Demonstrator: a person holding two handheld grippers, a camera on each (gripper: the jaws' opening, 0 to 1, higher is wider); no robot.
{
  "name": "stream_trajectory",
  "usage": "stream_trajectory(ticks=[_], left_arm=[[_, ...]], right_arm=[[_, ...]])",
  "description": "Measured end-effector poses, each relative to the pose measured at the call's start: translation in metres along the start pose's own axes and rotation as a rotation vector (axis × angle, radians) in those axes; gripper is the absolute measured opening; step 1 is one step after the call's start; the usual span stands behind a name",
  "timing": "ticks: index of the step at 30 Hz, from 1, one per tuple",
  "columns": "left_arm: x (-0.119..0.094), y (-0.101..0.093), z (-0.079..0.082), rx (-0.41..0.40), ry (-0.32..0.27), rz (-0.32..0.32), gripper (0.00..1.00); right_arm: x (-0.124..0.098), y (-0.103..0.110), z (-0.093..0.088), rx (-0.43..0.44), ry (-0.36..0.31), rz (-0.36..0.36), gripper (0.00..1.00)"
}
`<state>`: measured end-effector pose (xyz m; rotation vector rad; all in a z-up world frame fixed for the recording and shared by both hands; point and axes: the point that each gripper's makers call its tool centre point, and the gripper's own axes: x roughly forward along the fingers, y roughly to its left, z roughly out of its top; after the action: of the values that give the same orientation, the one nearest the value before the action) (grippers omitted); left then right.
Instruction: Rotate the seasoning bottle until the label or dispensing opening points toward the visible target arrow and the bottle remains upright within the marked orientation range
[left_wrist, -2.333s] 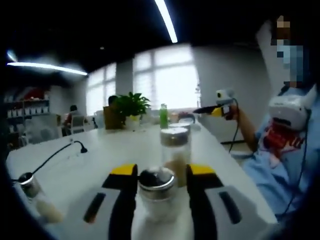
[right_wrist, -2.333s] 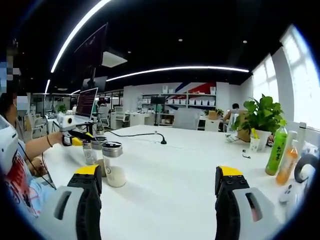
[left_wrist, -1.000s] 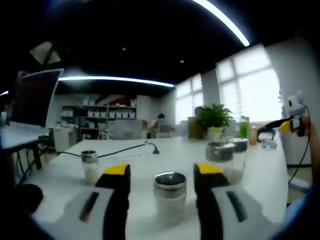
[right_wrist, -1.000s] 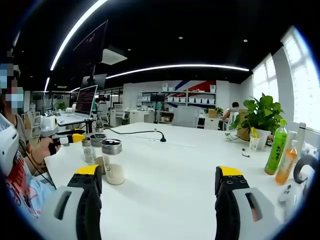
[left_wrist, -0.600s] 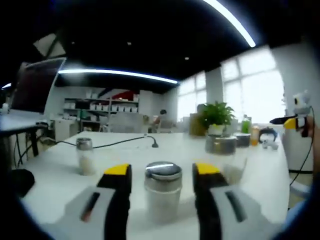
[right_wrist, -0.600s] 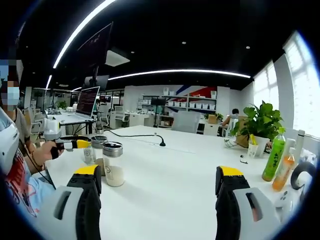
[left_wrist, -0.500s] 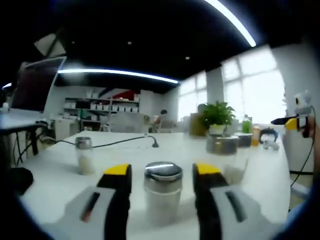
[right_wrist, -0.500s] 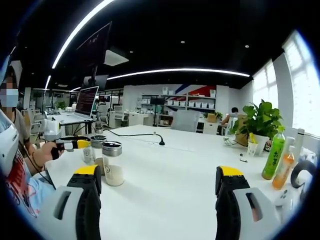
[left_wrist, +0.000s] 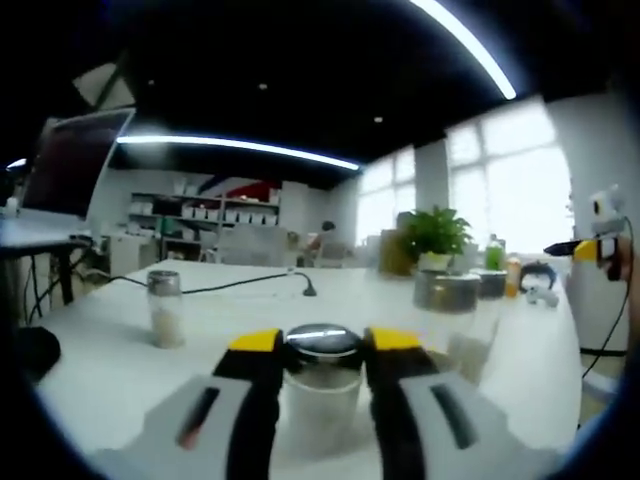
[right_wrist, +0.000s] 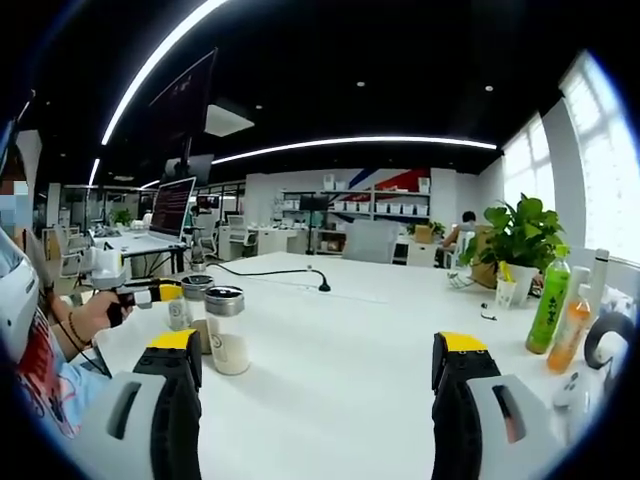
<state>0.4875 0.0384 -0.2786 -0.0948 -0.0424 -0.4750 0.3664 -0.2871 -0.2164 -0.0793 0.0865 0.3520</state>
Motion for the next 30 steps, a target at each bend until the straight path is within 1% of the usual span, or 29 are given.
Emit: stream_trajectory(ticks=[5,9,13,18,28,30], left_arm=[[-0.0006,-0.0009,-0.0008,0.005,-0.007,-0.010,0.33],[-0.0016,-0.0020,-0.0004,0.017,-0.003,-0.017,0.33],[-0.0013,-0.0018,-0.0005,0.007,-0.002,-0.043,0.33],[-0.0009,-0.0023,0.0003,0.018,0.007,-0.067,0.33],[0.0004,-0.0033,0.0011,0.006,0.017,-0.170,0.33],[0.0016,-0.0054,0.0008,0.012,0.024,-0.210,0.33]], right_arm=[[0.0016,0.0014,-0.0027,0.014,0.010,0.008,0.99],[0.0009,0.0018,-0.0020,-0.001,0.013,0.010,0.99],[0.0009,0.0006,-0.0027,0.002,0.016,0.009,0.99],[0.0005,-0.0006,-0.0024,0.000,0.017,0.005,0.99],[0.0035,0.0012,-0.0048,0.008,0.027,0.008,0.99],[0.0030,0.0031,-0.0039,0.003,0.025,0.011,0.99]])
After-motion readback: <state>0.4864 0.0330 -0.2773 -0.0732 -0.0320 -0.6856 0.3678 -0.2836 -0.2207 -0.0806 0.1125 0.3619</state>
